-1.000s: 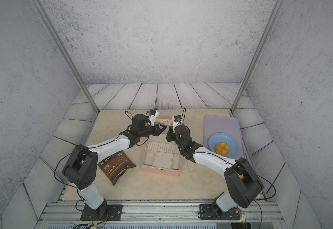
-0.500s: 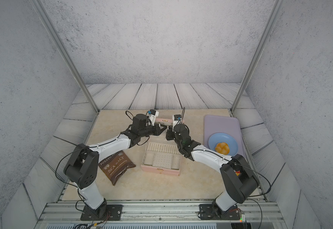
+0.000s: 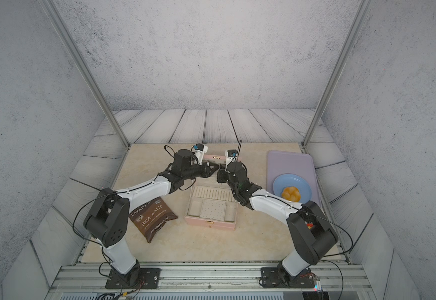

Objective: Put jewelry chain into jewelry box
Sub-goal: Hang the necklace on the jewelry box clasp, then close the fastener on the jewelry box.

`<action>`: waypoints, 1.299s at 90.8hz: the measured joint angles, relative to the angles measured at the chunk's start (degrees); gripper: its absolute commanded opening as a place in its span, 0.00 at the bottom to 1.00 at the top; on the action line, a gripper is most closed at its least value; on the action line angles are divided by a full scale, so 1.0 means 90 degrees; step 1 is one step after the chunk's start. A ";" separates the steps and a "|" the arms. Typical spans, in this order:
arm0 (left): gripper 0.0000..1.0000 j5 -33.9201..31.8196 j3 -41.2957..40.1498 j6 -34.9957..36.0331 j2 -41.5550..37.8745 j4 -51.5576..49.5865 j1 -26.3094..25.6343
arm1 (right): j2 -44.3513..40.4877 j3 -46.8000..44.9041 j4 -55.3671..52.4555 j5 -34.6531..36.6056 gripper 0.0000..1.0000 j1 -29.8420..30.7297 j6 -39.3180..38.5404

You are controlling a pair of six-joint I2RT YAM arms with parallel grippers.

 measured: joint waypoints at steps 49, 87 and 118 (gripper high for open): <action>0.32 -0.0199 -0.0333 0.0124 -0.0289 -0.0039 0.0015 | -0.0486 -0.0393 -0.0032 0.0058 0.21 0.0000 0.0061; 0.41 0.0170 -0.1326 0.0765 -0.1350 0.0187 0.0073 | -0.2448 -0.0872 -0.1217 -0.0474 0.75 -0.0002 -0.0918; 0.45 0.0379 -0.2691 0.1634 -0.2528 0.0214 0.0073 | -0.1897 0.1222 -0.3461 -0.1005 0.97 -0.0240 -0.4823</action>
